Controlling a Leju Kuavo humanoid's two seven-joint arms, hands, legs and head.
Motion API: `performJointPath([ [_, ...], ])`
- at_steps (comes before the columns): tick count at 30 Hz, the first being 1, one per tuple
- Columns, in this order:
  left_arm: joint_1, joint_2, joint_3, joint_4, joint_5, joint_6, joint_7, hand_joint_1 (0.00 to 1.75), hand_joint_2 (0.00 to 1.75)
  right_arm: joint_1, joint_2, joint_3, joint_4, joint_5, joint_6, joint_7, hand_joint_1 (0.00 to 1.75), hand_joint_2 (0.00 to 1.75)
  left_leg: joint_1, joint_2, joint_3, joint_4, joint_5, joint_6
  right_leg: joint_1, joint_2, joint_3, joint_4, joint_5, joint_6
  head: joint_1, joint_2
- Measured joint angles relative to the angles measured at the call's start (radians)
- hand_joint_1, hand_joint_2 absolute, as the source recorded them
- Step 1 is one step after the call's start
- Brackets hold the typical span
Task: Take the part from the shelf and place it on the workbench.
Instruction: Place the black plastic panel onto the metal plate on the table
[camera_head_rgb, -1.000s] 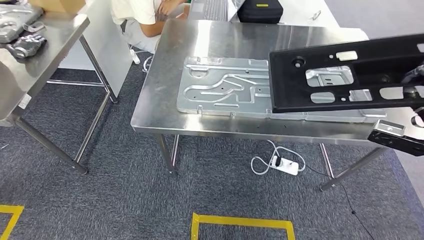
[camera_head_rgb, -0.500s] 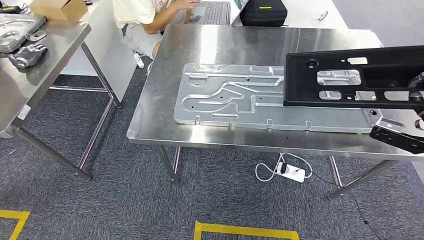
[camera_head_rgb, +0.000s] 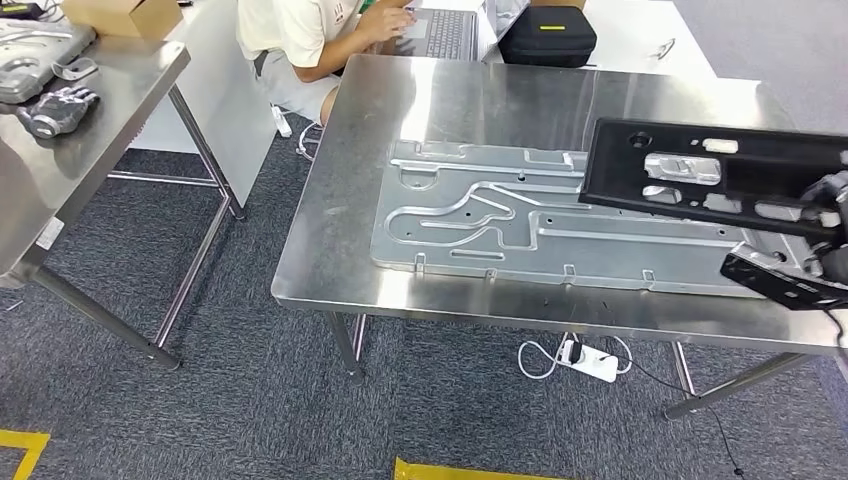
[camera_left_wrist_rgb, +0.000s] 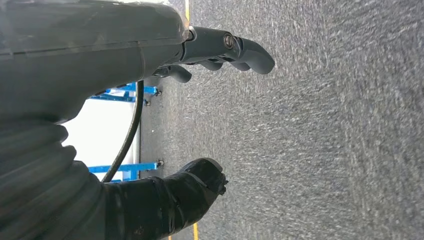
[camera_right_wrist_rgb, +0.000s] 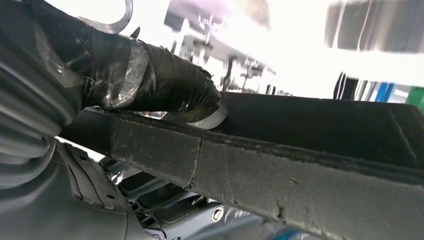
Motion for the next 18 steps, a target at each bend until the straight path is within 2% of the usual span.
performJointPath([
  [2,0.000,0.000,0.005,0.000,0.001,-0.002,0.002,0.00,1.75,-0.015,0.029,0.022,0.025,0.020,-0.016,0.002,1.75,1.75,-0.001,-0.002,0.015,0.009,-0.019,-0.005,0.000,0.001,0.027,-0.108,0.091,-0.004,0.000,0.000],
  [3,-0.001,0.000,0.008,0.000,0.001,-0.003,0.004,0.00,1.75,-0.030,0.045,0.035,0.040,0.030,-0.026,0.004,1.75,1.75,-0.003,-0.002,0.019,0.016,-0.028,-0.010,0.003,0.002,0.044,-0.161,0.121,-0.007,0.000,0.000],
  [4,-0.003,0.000,0.010,0.000,0.001,-0.004,0.006,0.00,1.75,-0.046,0.061,0.049,0.055,0.042,-0.036,0.008,1.75,1.75,-0.004,-0.003,0.018,0.020,-0.034,-0.015,0.006,0.003,0.056,-0.196,0.134,-0.011,0.000,0.000],
  [6,-0.007,0.001,0.013,0.000,0.002,-0.008,0.011,0.00,1.75,-0.076,0.093,0.078,0.087,0.067,-0.052,0.015,1.75,1.75,-0.005,-0.003,0.013,0.024,-0.039,-0.023,0.013,0.005,0.061,-0.214,0.126,-0.021,0.001,0.000],
  [8,-0.008,0.002,0.014,0.000,0.003,-0.014,0.015,0.00,1.75,-0.101,0.126,0.106,0.119,0.087,-0.064,0.018,1.75,1.75,-0.004,-0.002,0.011,0.028,-0.045,-0.033,0.009,0.006,0.066,-0.221,0.121,-0.031,0.001,0.000],
  [9,-0.008,0.003,0.015,-0.001,0.003,-0.018,0.016,0.00,1.75,-0.116,0.144,0.121,0.135,0.095,-0.072,0.020,1.75,1.75,-0.004,-0.001,0.005,0.047,-0.055,-0.040,0.007,0.006,0.072,-0.224,0.119,-0.037,0.001,0.000],
  [11,-0.010,0.006,0.016,-0.001,0.004,-0.022,0.019,0.00,1.75,-0.145,0.175,0.150,0.163,0.106,-0.086,0.026,1.75,1.75,-0.001,0.002,-0.043,0.144,-0.093,-0.051,0.005,0.004,0.084,-0.228,0.112,-0.048,0.000,0.000],
  [13,-0.010,0.010,0.018,-0.001,0.004,-0.024,0.021,0.00,1.75,-0.167,0.202,0.180,0.192,0.119,-0.096,0.031,1.75,1.75,0.001,0.003,-0.123,0.273,-0.130,-0.056,0.006,0.002,0.095,-0.228,0.103,-0.055,0.000,0.000],
  [14,-0.009,0.012,0.020,-0.001,0.004,-0.026,0.022,0.00,1.75,-0.175,0.216,0.196,0.209,0.126,-0.099,0.033,1.75,1.75,0.001,0.003,-0.151,0.306,-0.127,-0.056,0.007,0.002,0.101,-0.228,0.098,-0.056,0.000,0.000],
  [15,-0.008,0.013,0.020,-0.001,0.004,-0.027,0.022,0.00,1.75,-0.180,0.228,0.209,0.224,0.133,-0.101,0.034,1.75,1.75,0.001,0.003,-0.160,0.300,-0.103,-0.054,0.008,0.002,0.109,-0.227,0.092,-0.056,0.000,0.000],
  [16,-0.007,0.014,0.021,-0.001,0.004,-0.028,0.023,0.00,1.75,-0.184,0.237,0.220,0.236,0.137,-0.102,0.034,1.75,1.75,0.000,0.003,-0.150,0.256,-0.062,-0.050,0.010,0.001,0.119,-0.227,0.086,-0.056,0.000,0.000],
  [17,-0.006,0.016,0.021,-0.001,0.004,-0.030,0.023,0.00,1.75,-0.188,0.245,0.228,0.245,0.141,-0.104,0.035,1.75,1.75,-0.002,0.003,-0.126,0.185,-0.015,-0.042,0.011,0.001,0.128,-0.228,0.079,-0.055,0.000,0.000],
  [18,-0.006,0.019,0.022,-0.001,0.004,-0.031,0.023,0.00,1.75,-0.193,0.252,0.235,0.253,0.143,-0.107,0.035,1.75,1.75,-0.004,0.004,-0.099,0.122,0.017,-0.034,0.014,0.000,0.136,-0.229,0.074,-0.054,0.000,0.000],
])
